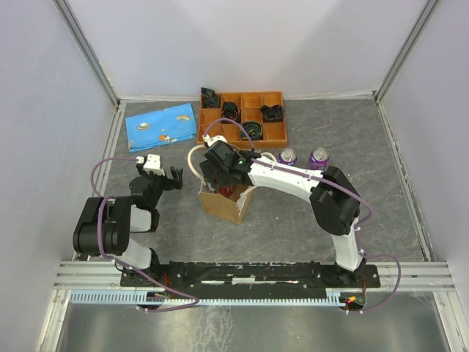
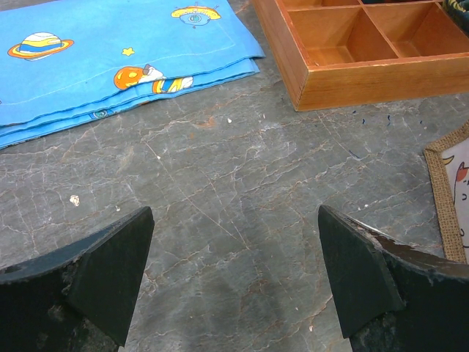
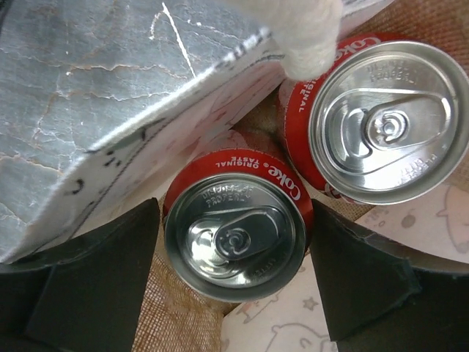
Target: Take the beverage out of the canvas bag
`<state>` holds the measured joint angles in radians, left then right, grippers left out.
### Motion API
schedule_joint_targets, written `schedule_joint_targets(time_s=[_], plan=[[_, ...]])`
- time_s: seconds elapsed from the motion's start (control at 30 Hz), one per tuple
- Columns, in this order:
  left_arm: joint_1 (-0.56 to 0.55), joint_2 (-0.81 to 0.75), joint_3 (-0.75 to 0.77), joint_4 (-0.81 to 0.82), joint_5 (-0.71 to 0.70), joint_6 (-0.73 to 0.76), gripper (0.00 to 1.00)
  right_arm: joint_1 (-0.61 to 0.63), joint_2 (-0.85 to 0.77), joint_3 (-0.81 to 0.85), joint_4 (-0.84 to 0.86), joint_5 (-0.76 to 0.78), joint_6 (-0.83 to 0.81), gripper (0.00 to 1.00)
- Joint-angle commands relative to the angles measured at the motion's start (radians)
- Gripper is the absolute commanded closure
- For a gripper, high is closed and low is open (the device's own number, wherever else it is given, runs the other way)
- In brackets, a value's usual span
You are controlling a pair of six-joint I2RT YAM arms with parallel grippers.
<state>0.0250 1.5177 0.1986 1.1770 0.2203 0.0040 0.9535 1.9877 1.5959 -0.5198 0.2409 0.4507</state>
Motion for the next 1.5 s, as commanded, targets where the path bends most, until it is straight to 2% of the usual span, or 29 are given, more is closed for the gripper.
schedule_joint_targets(time_s=[0.0, 0.07, 0.13, 0.2, 0.27, 0.3, 0.5, 1.07, 1.2, 1.47], plan=[[0.004, -0.007, 0.002, 0.051, 0.014, 0.048, 0.01, 0.000, 0.016, 0.013, 0.030, 0.029, 0.019, 0.16], [0.004, -0.007, 0.002, 0.052, 0.014, 0.048, 0.01, -0.001, 0.020, 0.012, 0.030, 0.033, 0.018, 0.23], [0.004, -0.008, 0.002, 0.051, 0.015, 0.048, 0.01, 0.000, 0.020, 0.009, 0.033, 0.038, 0.017, 0.37], [0.004, -0.008, 0.002, 0.051, 0.013, 0.048, 0.01, 0.001, 0.019, 0.007, 0.033, 0.042, 0.012, 0.60], [0.004, -0.007, 0.002, 0.052, 0.014, 0.048, 0.01, 0.000, 0.015, 0.007, 0.029, 0.047, 0.007, 0.89], [0.004, -0.008, 0.002, 0.051, 0.014, 0.048, 0.01, 0.000, 0.012, 0.008, 0.024, 0.050, 0.004, 0.99], [0.004, -0.008, 0.002, 0.051, 0.014, 0.048, 0.01, 0.001, -0.067, -0.015, 0.038, 0.063, -0.051, 1.00], [0.004, -0.008, 0.002, 0.050, 0.014, 0.048, 0.01, 0.002, -0.436, -0.027, 0.154, 0.073, -0.195, 1.00], [0.003, -0.008, 0.002, 0.051, 0.014, 0.048, 0.01, 0.001, -0.559, -0.067, 0.179, 0.165, -0.244, 1.00], [0.004, -0.008, 0.002, 0.051, 0.015, 0.047, 0.01, -0.010, -0.758, -0.209, 0.229, 0.538, -0.366, 1.00]])
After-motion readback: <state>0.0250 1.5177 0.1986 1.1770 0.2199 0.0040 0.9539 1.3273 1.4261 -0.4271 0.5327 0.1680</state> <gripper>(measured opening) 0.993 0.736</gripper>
